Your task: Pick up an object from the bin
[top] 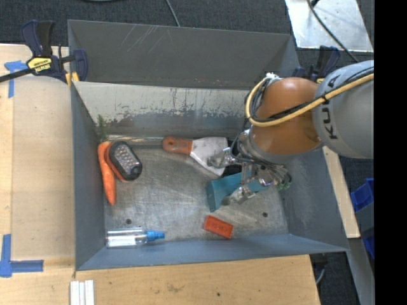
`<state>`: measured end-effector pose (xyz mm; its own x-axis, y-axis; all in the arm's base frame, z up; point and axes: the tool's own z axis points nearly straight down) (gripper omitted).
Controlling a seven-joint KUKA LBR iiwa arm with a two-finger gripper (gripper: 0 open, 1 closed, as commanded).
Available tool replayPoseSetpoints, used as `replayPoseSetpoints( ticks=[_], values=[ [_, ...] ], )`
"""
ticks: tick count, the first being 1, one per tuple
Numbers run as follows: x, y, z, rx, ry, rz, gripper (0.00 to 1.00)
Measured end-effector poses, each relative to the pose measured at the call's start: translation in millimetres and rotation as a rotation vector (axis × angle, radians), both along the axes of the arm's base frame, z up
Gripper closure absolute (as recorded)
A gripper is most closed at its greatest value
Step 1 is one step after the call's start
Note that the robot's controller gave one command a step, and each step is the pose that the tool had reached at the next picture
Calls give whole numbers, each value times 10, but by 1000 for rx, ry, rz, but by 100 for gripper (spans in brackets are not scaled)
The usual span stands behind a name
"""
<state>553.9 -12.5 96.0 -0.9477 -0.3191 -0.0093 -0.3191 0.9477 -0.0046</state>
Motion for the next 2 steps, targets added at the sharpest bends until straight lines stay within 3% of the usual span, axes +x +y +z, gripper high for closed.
replayPoseSetpoints(
  ticks=[1,2],
  values=[
    [-54,14,-130,1,12,-3,100],
    [-54,14,-130,1,12,-3,100]
  ],
)
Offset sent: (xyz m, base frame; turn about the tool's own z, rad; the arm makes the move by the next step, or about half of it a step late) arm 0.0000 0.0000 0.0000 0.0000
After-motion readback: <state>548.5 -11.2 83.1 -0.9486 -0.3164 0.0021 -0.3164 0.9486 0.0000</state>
